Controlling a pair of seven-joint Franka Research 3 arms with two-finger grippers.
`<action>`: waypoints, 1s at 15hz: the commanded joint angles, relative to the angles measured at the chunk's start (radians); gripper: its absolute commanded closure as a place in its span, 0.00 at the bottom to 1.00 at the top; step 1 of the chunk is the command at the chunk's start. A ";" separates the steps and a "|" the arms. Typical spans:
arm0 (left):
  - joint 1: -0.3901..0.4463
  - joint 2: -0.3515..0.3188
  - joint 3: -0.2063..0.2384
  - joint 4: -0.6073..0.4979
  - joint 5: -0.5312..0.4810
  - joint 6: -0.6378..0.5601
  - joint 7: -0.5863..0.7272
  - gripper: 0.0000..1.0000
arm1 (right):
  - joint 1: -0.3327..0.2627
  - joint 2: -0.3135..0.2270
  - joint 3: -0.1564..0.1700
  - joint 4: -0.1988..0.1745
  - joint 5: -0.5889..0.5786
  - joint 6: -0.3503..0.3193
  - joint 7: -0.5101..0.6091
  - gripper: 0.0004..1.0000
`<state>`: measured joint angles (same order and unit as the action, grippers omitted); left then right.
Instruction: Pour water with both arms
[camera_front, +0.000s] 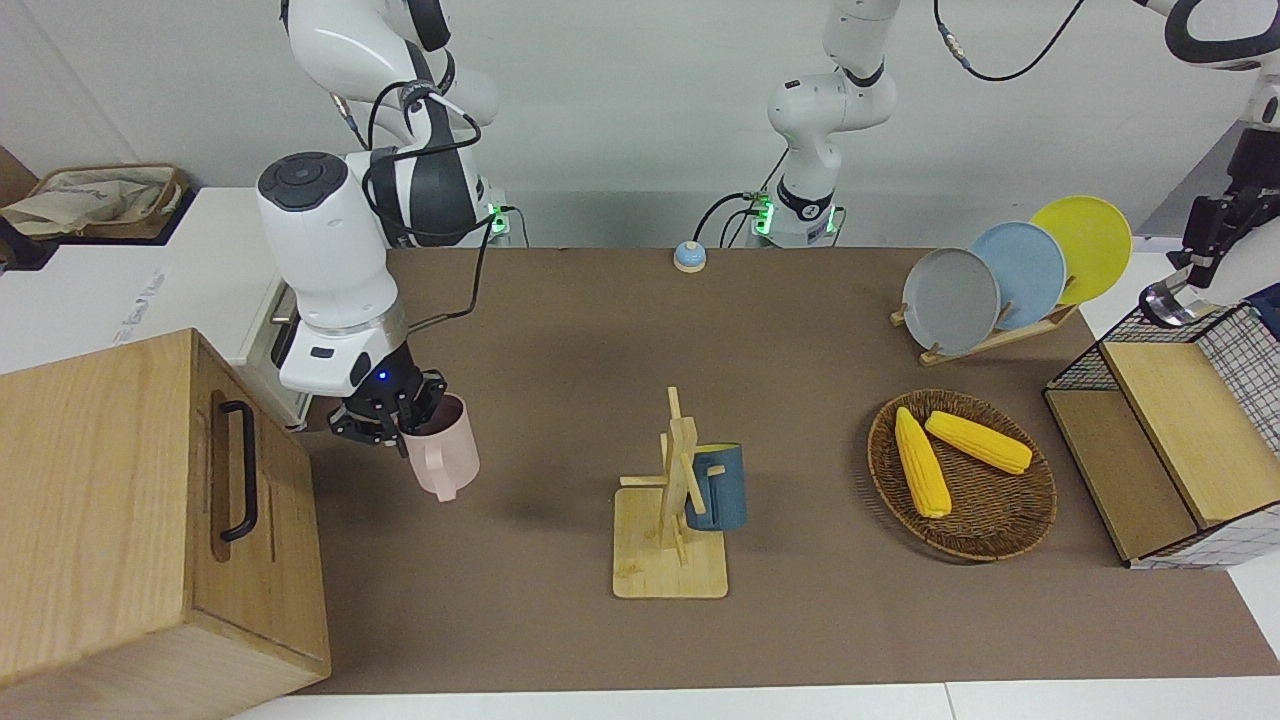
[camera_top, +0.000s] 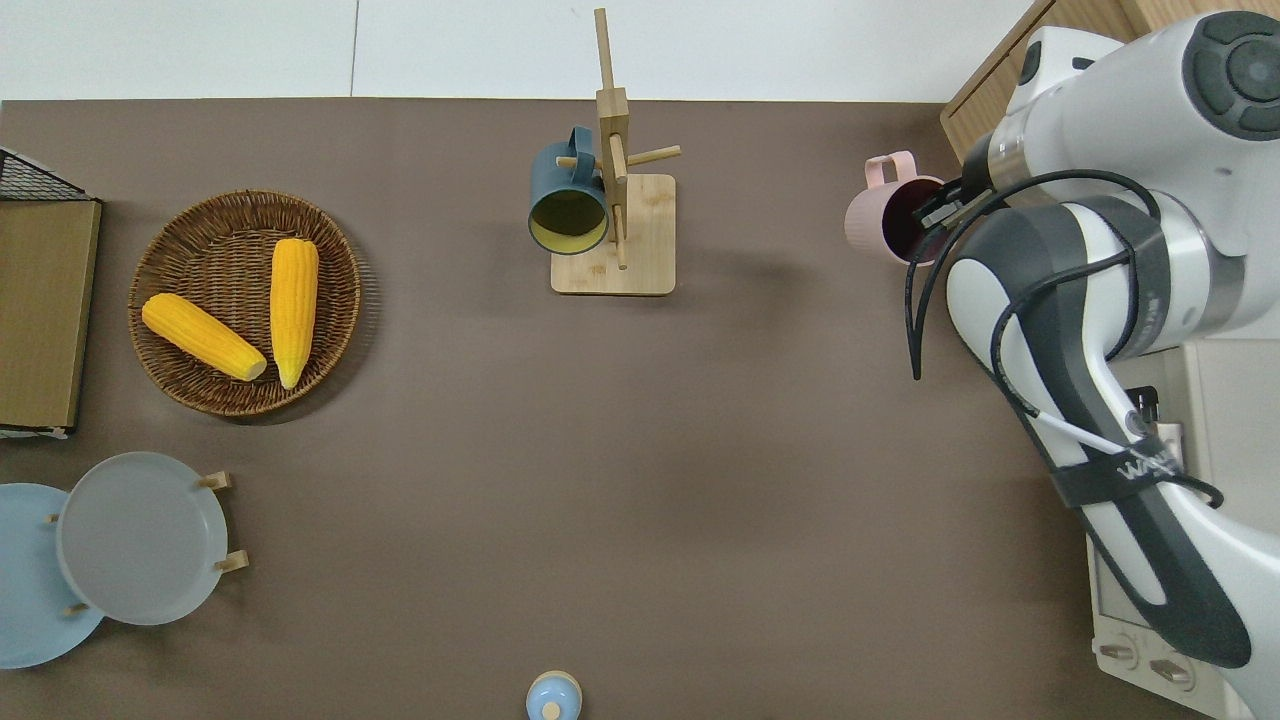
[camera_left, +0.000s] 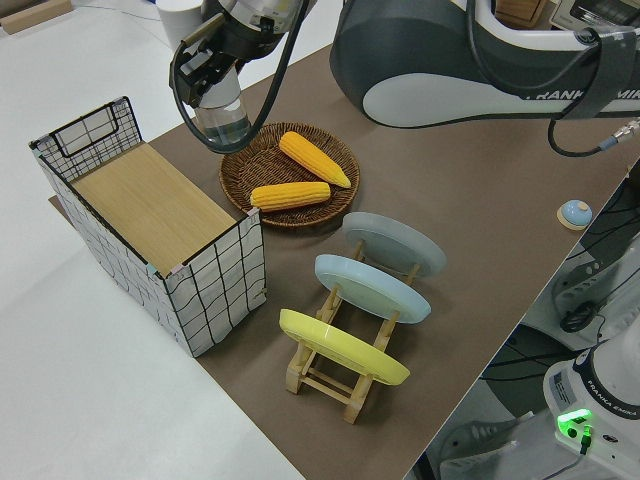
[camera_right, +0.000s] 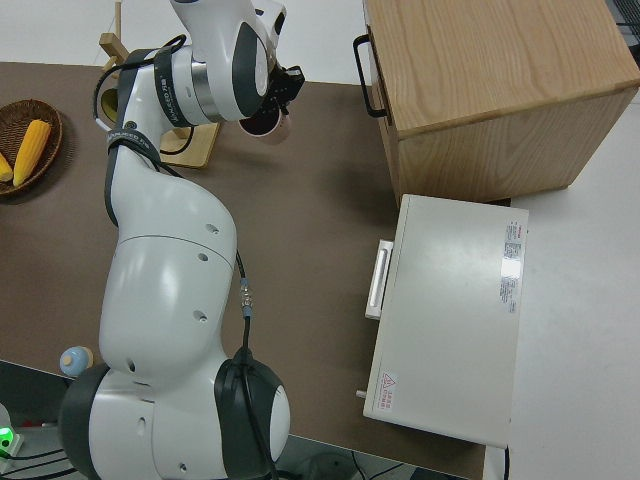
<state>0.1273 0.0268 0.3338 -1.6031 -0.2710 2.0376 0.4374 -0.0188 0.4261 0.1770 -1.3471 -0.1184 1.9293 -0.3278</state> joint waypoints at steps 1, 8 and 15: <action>-0.032 -0.128 -0.038 -0.125 0.090 0.018 -0.094 1.00 | 0.002 -0.061 0.006 -0.056 0.032 -0.113 0.195 0.99; -0.032 -0.255 -0.179 -0.262 0.205 0.016 -0.264 1.00 | 0.014 -0.090 0.081 -0.058 0.146 -0.280 0.582 0.99; -0.032 -0.393 -0.248 -0.423 0.204 0.015 -0.289 1.00 | 0.079 -0.109 0.191 -0.067 0.146 -0.319 0.946 0.99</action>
<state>0.1072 -0.2582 0.1043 -1.9283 -0.0965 2.0377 0.1737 0.0679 0.3481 0.3350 -1.3757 0.0042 1.6121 0.5289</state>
